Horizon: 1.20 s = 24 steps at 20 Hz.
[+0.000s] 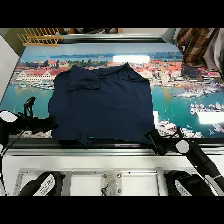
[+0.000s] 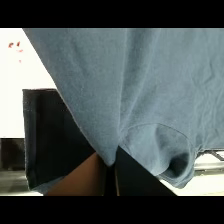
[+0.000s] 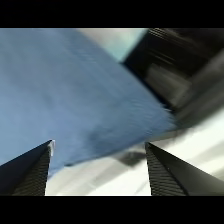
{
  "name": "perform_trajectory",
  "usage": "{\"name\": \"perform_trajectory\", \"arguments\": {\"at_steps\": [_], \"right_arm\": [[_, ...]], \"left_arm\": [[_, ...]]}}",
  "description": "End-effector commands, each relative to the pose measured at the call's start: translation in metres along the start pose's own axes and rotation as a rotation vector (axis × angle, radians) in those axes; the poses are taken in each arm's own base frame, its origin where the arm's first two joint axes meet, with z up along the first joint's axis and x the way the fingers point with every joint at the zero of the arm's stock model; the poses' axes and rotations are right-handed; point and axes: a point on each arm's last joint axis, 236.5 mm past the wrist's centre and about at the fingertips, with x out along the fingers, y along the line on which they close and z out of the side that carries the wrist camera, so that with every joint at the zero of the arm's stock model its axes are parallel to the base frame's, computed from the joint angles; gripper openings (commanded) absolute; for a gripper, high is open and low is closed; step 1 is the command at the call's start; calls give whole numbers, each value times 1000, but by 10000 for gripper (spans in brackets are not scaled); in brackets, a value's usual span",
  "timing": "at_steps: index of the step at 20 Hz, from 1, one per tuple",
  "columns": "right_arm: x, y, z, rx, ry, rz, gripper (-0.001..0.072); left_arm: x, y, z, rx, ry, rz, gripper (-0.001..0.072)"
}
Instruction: Fold the clothes and pants, and hang the long-sleeved shirts on hangers.
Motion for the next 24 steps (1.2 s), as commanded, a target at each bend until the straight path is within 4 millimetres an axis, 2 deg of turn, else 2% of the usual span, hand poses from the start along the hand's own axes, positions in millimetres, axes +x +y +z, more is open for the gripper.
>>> {"name": "perform_trajectory", "arguments": {"at_steps": [1, 6, 7, 9, 10, 11, 15, 17, 19, 20, 22, 23, 24], "right_arm": [[4, 16, 14, -32, -71, 62, 634], [2, 15, 26, -105, -121, 51, 611], [2, 14, 28, -121, -128, 44, 513], [1, 14, 30, -146, -140, 42, 212], [-1, 17, 31, -184, -145, 48, 93], [-3, 23, 31, -239, -151, 56, 15], [-16, 52, 37, -400, -185, 97, 13], [-30, 73, 45, -474, -226, 106, 12], [-61, 110, 60, -580, -290, 125, 12], [-87, 138, 69, -651, -335, 157, 12], [-160, 202, 83, -778, -461, 247, 12], [-204, 233, 85, -842, -540, 301, 12], [-257, 265, 84, -901, -636, 366, 12]], "left_arm": [[0, 0, 0, 2, 1, 0, 10], [0, 0, 0, 3, 0, 0, 10], [0, 0, 0, 3, 0, 0, 10], [0, 0, 0, 3, 0, 0, 10], [0, 0, 0, 3, 0, 0, 10], [0, 0, 0, 3, 0, 0, 10], [-1, -1, 0, 2, -2, -2, 10], [-8, -4, 5, 10, -22, -2, 10], [-42, -22, 30, 48, -129, -10, 10], [-69, -38, 47, 74, -214, -26, 10], [-150, -94, 80, 160, -450, -112, 10], [-200, -128, 88, 218, -578, -169, 10], [-247, -160, 86, 281, -692, -213, 10]]}}
